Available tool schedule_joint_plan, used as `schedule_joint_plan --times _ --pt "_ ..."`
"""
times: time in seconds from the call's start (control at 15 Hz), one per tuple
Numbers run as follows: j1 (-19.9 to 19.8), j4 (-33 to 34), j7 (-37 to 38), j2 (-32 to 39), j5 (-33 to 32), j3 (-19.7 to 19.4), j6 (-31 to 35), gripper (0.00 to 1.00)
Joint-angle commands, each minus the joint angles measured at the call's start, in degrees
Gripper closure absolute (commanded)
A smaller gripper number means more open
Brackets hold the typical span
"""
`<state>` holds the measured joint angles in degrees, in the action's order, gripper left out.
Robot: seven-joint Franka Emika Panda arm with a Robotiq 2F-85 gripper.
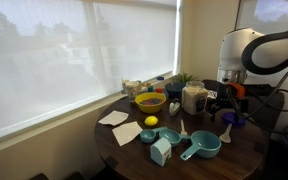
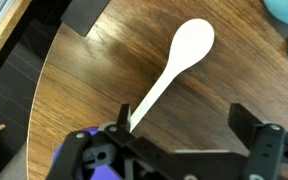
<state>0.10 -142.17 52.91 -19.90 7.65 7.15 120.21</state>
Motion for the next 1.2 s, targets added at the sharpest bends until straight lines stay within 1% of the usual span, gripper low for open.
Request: schedule_joint_plan --times 0.0,0.2,0.53,0.87,0.93,1.0,1.07,1.13 --pt "-0.7 -0.86 3.1 -0.24 0.19 0.2 1.41 0.0" --pt "-1.19 -1.34 4.94 -0.22 0.03 -0.05 1.76 0.0" --pt "-1.77 -2.16 4.66 -0.04 0.38 -0.92 2.31 0.0" --pt "-2.25 -4.11 5.88 0.64 0.01 -1.11 4.89 0.0" --pt "-2.26 -4.54 5.76 0.6 0.2 -1.26 5.55 0.07" --pt "-2.28 -4.84 5.63 0.59 0.35 -1.37 6.16 0.16" --pt "-2.31 -5.05 5.57 0.61 0.54 -1.45 6.59 0.34" --pt "-2.35 -5.25 5.46 0.67 0.55 -1.51 7.01 0.41"
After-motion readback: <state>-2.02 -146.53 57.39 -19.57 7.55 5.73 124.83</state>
